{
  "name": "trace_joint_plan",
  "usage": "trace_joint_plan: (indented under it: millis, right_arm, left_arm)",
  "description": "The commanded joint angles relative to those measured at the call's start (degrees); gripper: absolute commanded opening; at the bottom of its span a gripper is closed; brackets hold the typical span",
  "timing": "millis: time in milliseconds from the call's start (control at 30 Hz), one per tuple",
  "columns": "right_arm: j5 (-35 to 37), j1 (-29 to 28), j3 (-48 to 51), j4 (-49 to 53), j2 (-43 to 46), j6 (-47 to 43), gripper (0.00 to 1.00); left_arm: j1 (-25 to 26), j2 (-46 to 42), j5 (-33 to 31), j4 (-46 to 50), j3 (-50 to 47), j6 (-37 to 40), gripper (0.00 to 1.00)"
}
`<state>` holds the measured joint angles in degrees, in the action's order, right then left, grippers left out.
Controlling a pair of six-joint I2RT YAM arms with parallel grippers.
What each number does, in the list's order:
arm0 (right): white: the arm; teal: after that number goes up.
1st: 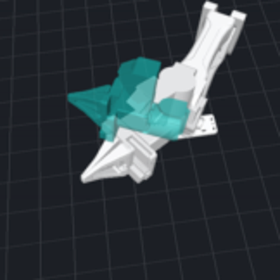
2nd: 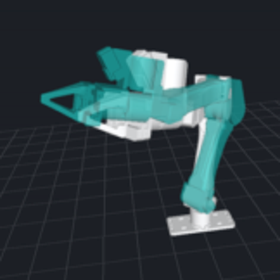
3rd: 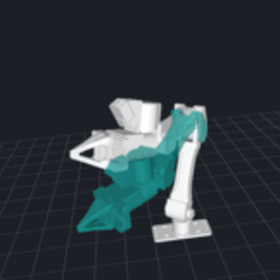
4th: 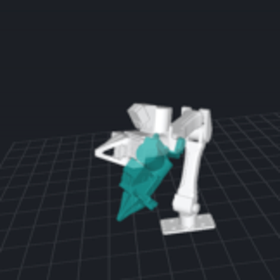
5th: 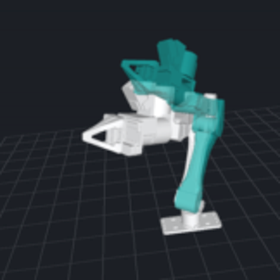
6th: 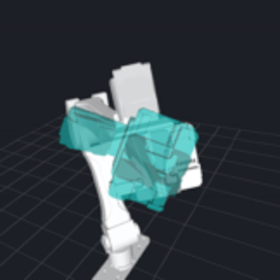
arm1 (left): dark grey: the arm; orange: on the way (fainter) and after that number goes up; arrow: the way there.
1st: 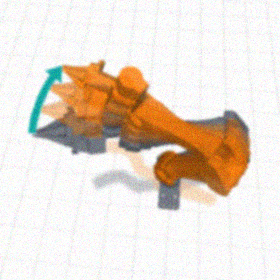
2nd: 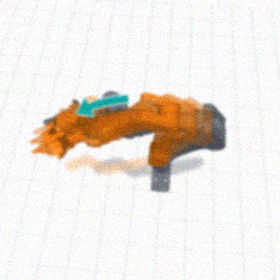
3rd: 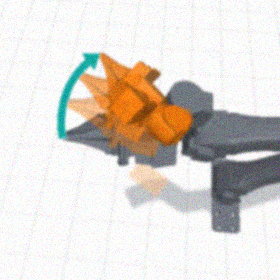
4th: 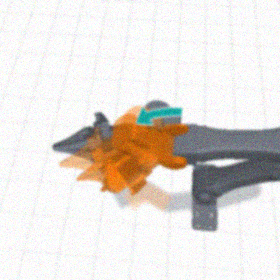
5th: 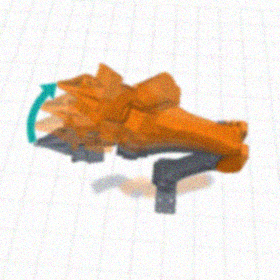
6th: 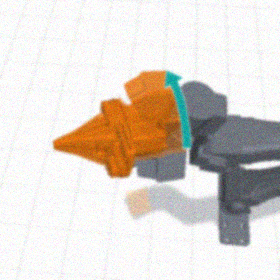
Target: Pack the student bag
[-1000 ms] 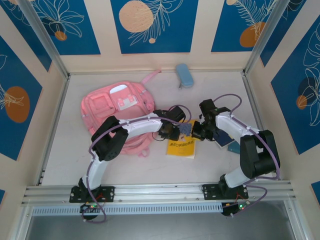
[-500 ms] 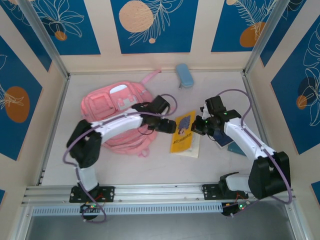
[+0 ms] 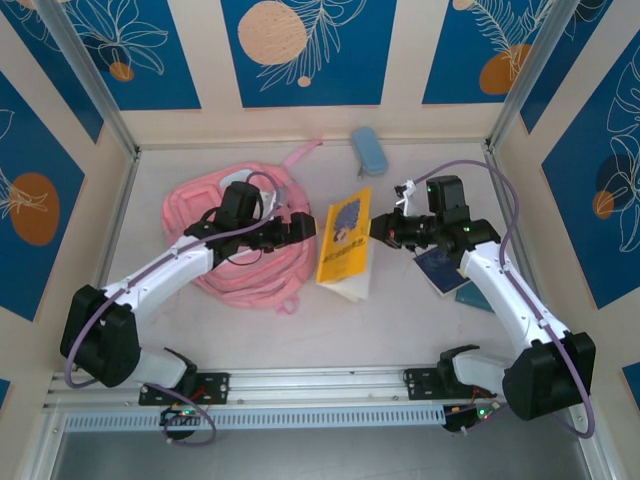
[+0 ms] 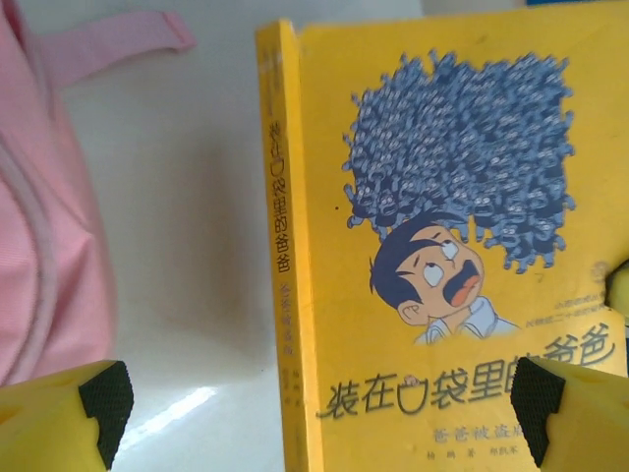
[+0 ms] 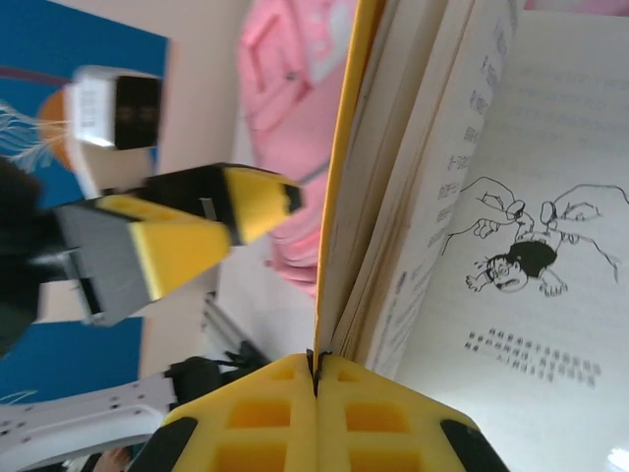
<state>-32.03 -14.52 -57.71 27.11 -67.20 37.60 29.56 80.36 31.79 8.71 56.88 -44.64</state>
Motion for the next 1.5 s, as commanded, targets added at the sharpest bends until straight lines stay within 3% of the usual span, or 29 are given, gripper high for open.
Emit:
trace_joint_plan:
  millis: [0, 133, 767, 1000, 1367, 1467]
  right_arm:
    - [-10.05, -1.18, -3.61, -9.36, -0.26, 3.68, 0.00]
    - [-11.51, -3.50, -6.73, -10.89, -3.22, 4.05, 0.00]
    - [-15.08, -9.15, -15.60, -17.51, -15.38, 8.43, 0.00]
    - [-14.80, -10.17, -19.61, -18.15, -21.65, 10.24, 0.00]
    - [-13.07, -10.35, -21.91, -14.16, -28.59, 8.97, 0.00]
    - [-12.66, -10.45, -22.14, -13.04, -29.91, 8.34, 0.00]
  left_arm:
    - [-1.46, -0.56, 9.69, -12.97, -2.96, -10.05, 1.00]
    - [-2.52, 1.00, 13.31, -22.58, -5.10, -17.22, 1.00]
    - [-7.68, 3.46, 18.03, -41.87, -11.86, -30.84, 0.99]
    - [-12.47, -0.88, 18.76, -41.19, -13.35, -32.32, 0.83]
    - [-17.67, -7.50, 18.72, -33.54, -15.99, -28.28, 0.50]
    - [-18.30, -8.10, 18.29, -31.10, -15.96, -26.58, 0.37]
